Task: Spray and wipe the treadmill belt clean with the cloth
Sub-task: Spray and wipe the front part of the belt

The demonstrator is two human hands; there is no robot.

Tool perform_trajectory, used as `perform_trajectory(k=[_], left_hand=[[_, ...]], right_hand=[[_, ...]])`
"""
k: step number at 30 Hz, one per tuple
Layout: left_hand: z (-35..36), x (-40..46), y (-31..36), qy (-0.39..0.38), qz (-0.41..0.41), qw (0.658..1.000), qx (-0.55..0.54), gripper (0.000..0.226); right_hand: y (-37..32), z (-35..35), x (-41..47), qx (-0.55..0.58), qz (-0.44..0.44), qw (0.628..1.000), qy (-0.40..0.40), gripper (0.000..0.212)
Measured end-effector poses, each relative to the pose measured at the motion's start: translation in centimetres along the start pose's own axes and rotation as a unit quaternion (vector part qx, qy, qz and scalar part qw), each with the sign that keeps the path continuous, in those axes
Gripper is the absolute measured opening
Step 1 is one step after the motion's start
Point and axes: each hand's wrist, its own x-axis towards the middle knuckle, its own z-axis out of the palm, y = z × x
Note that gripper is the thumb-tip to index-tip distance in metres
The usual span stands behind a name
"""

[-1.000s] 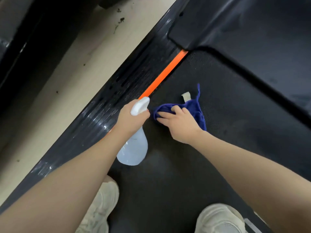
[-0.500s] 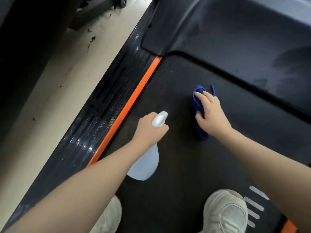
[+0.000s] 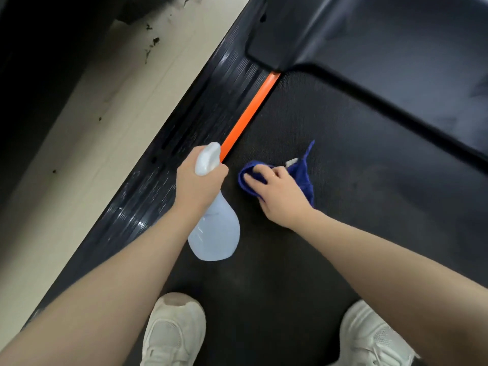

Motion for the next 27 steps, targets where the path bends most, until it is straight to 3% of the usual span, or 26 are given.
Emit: perform_trajectory(k=[2,4,7,8,9,12,13,14,17,19,21,25,27], left_hand=[[0.0,0.1,-0.2,0.007,0.005,1.0,-0.009,0.026],[0.0,0.2,-0.4,0.008,0.015,1.0,-0.009,0.026],[0.3,0.3,-0.6,-0.025,0.027,0.999,-0.011,0.026],[0.4,0.3,-0.6,-0.039,0.028,0.999,-0.013,0.027],[0.5,0.2,-0.5,-0.05,0.03,0.998,-0.016,0.032],[0.3,0.2,-0.2,-0.052,0.044,0.998,-0.015,0.037],[0.2,0.2,-0.3,-0.049,0.045,0.998,-0.015,0.036],[0.0,0.1,-0.3,-0.047,0.045,0.998,-0.02,0.034],[-0.4,0.1,-0.5,-0.046,0.044,0.998,-0.026,0.031],[-0.3,0.3,-0.6,-0.051,0.038,0.998,-0.029,0.032],[0.1,0.5,-0.6,-0.053,0.033,0.998,-0.033,0.034],[1.0,0.6,-0.3,-0.08,0.048,0.995,-0.025,0.031],[1.2,0.6,-0.3,-0.099,0.054,0.993,-0.024,0.032]], right_hand=[[0.4,0.1,1.7,-0.072,-0.136,0.988,-0.015,0.054],[2.7,-0.5,3.5,-0.139,-0.152,0.978,0.043,0.05],[4.4,-1.5,5.1,-0.105,0.086,0.986,0.102,0.053],[3.5,-0.9,5.2,-0.079,0.124,0.984,0.106,0.055],[2.1,-0.1,5.0,-0.055,0.11,0.987,0.103,0.055],[-1.2,2.2,3.3,-0.032,-0.086,0.994,0.065,0.051],[-0.9,1.8,3.4,-0.042,-0.114,0.991,0.058,0.048],[-0.1,1.2,4.0,-0.057,-0.102,0.99,0.076,0.046],[2.8,-0.5,6.7,-0.128,0.075,0.978,0.147,0.049],[2.7,-0.3,7.1,-0.143,0.138,0.965,0.169,0.053],[0.9,0.8,5.9,-0.118,0.09,0.974,0.169,0.055],[0.1,1.7,3.4,-0.103,-0.139,0.973,0.151,0.045],[2.6,0.6,4.8,-0.132,-0.104,0.97,0.176,0.039]])
